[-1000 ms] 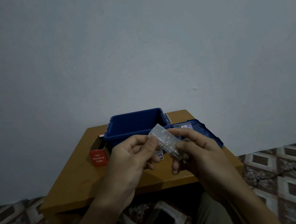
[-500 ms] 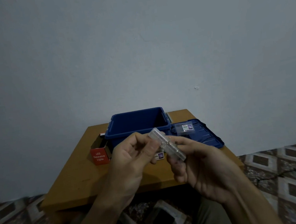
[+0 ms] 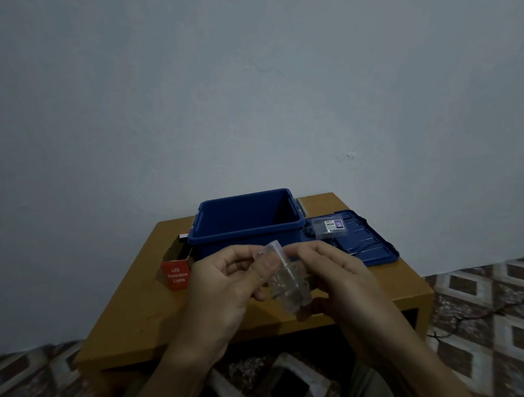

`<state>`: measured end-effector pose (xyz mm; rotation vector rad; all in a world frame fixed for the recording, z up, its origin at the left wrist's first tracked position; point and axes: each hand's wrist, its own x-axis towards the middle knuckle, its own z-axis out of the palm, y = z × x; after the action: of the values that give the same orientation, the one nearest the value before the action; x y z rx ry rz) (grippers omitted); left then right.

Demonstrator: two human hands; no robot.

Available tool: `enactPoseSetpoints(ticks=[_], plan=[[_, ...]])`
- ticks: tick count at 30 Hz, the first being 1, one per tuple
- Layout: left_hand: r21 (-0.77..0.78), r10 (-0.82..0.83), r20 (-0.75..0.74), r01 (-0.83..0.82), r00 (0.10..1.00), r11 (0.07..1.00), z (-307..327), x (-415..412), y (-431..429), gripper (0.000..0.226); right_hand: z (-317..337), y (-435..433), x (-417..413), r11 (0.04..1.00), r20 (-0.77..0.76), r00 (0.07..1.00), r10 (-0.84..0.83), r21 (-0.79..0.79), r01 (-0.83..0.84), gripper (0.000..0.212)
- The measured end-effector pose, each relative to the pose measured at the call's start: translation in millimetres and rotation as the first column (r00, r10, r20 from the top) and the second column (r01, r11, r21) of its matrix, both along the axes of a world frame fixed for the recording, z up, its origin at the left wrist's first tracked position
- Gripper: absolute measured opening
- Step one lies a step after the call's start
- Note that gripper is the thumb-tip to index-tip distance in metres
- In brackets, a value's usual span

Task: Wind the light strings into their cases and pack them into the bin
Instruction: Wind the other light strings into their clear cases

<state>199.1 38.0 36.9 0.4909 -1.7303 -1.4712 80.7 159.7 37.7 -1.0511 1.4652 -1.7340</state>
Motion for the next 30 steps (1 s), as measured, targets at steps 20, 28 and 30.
enactPoseSetpoints(ticks=[20,28,30], plan=[[0.031,0.023,0.265,-0.032,0.964,0.999,-21,36,-45,0.014,-36,-63,14,0.992,-0.188,0.982,0.015,0.122,0.009,0.021],[0.152,0.033,0.368,-0.096,0.929,0.984,-48,46,-73,0.014,-67,-94,27,0.979,-0.214,0.975,0.057,0.201,-0.013,0.017],[0.148,0.023,0.387,-0.087,0.922,0.985,-56,46,-77,0.015,-74,-100,27,0.976,-0.194,0.978,0.071,0.217,-0.028,0.017]])
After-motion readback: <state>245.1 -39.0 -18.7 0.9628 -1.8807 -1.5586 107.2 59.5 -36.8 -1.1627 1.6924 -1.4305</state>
